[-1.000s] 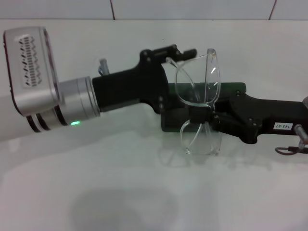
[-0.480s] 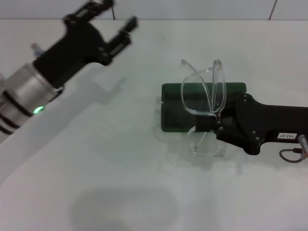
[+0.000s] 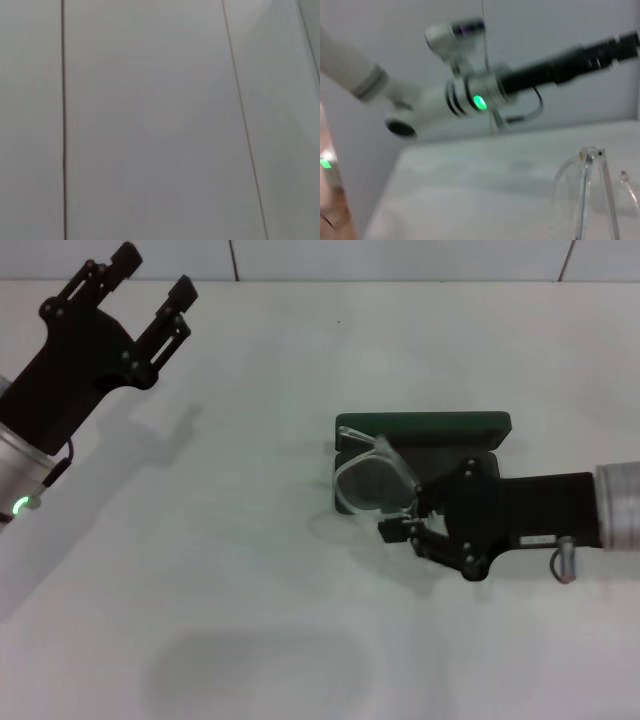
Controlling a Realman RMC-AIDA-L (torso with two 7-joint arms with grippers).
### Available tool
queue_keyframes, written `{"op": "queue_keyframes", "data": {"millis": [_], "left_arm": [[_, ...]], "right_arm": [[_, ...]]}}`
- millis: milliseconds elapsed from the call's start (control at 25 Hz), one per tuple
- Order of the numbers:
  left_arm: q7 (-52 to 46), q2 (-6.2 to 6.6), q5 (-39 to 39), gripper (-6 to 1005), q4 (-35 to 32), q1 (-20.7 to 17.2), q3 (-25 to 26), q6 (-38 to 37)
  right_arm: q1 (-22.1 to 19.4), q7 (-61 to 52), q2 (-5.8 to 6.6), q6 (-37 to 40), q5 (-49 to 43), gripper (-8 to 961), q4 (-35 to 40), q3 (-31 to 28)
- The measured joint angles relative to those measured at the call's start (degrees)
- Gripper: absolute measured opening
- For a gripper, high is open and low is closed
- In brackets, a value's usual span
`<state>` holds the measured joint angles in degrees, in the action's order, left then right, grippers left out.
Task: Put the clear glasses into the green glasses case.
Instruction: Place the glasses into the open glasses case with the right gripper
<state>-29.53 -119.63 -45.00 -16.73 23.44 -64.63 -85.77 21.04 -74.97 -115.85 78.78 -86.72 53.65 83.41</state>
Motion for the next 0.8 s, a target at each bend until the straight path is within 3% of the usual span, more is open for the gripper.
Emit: {"op": "queue_keyframes", "data": {"millis": [120, 240, 800], "left_arm": [[-0.17, 0.02, 0.03, 639, 0.31, -0.84, -0.06, -0.02], [-1.41, 0.02, -0.11, 639, 0.39, -1.08, -0.16, -0.04], [-5.72, 0.20, 0.03, 638, 0.07, -0.13, 0.04, 2.88]], "right_arm": [[-3.62, -3.14, 0.06, -6.03, -4.20, 120, 8.96, 4.50], [-4.32, -5.19, -0.02, -6.47, -7.49, 120, 12.30, 5.01], [-4.06, -2.81, -0.07, -19.63, -14.48, 119, 17.24, 11.59]]}}
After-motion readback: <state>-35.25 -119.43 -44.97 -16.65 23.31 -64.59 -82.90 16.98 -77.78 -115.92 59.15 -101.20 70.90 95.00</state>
